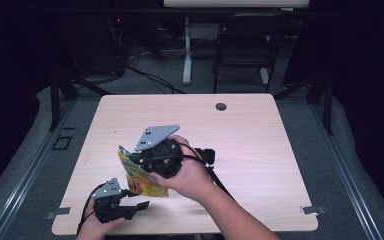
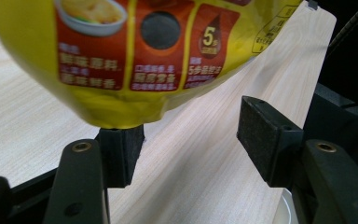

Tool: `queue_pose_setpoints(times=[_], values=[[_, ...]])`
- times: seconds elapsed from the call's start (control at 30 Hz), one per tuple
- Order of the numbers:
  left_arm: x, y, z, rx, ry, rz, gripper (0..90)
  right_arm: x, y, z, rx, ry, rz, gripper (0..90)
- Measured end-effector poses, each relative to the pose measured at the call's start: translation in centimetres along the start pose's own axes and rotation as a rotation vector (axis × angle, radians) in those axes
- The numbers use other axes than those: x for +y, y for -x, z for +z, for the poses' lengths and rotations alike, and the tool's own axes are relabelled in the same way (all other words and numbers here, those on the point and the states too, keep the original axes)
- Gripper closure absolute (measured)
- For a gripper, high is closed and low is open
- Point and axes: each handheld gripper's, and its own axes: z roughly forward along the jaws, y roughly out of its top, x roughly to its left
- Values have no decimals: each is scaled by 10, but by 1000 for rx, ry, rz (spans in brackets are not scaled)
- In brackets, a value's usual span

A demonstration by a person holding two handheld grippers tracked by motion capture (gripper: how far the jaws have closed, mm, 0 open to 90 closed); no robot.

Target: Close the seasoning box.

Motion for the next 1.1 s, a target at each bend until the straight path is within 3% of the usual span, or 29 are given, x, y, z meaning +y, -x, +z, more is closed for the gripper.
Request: queue_pose_setpoints(times=[0.43,0.83,1.1], values=[[1,0,-5,12,9,7,440,-1,-1,2,6,-4,-8,900],[2,0,-6,0,13,-4,455,-10,10,-1,-22,-2,-7,900],[1,-2,-8,28,6,-15,453,-12,9,0,-26,-27,-21,900]])
